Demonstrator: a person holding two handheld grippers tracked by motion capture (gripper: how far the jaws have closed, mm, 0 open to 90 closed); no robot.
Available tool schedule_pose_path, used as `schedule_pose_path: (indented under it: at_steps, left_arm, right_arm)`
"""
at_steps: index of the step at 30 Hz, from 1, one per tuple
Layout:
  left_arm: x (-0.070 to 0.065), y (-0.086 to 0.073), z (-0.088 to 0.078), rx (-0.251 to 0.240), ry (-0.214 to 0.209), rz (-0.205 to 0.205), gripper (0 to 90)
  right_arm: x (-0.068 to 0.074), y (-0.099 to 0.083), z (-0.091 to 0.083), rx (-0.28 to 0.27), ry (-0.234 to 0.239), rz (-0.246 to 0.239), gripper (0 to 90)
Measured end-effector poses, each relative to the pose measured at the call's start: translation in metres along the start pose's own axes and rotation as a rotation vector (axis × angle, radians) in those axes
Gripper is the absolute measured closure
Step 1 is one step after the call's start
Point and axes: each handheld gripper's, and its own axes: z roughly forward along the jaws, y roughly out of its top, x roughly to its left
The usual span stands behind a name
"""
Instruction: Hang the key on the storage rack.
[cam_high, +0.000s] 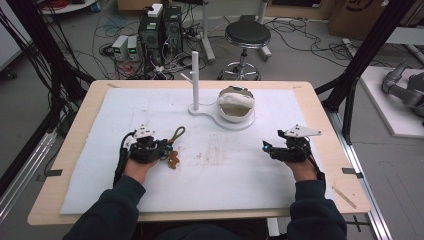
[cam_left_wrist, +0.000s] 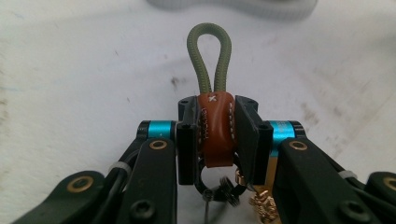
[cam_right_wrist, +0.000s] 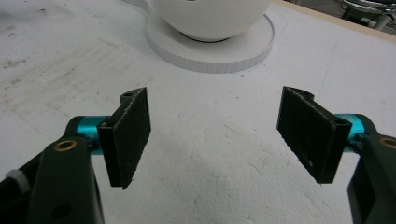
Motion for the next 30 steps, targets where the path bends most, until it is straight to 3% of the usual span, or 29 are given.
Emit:
schedule_pose_path:
  at_steps: [5, 7, 11, 14, 21, 25, 30]
  left_arm:
    - [0.009, 0.012, -0.021, -0.143, -0.018, 0.002, 71.0]
    - [0.013, 0.017, -0.028, -0.175, -0.012, 0.014, 71.0]
    - [0.022, 0.03, -0.036, -0.223, -0.006, 0.001, 71.1]
    - [0.024, 0.046, -0.039, -0.259, -0.004, 0.009, 71.1]
    - [0.012, 0.092, -0.038, -0.316, -0.034, 0.065, 71.5]
    - [0.001, 0.115, -0.031, -0.324, -0.053, 0.106, 71.4]
    - [-0.011, 0.138, -0.014, -0.309, -0.043, 0.15, 71.4]
  right_arm:
    - [-0.001, 0.0, -0.002, -0.011, -0.001, 0.004, 26.2]
    - [-0.002, 0.0, -0.003, -0.014, -0.007, 0.012, 26.2]
    - [-0.002, 0.0, -0.004, -0.02, -0.01, 0.016, 26.2]
    - [-0.001, 0.0, -0.003, -0.025, -0.009, 0.009, 26.2]
    - [-0.002, 0.001, -0.003, -0.028, -0.006, 0.012, 26.2]
    - [-0.002, 0.001, -0.003, -0.027, -0.006, 0.013, 26.2]
    - [-0.002, 0.001, -0.002, -0.027, -0.005, 0.009, 26.2]
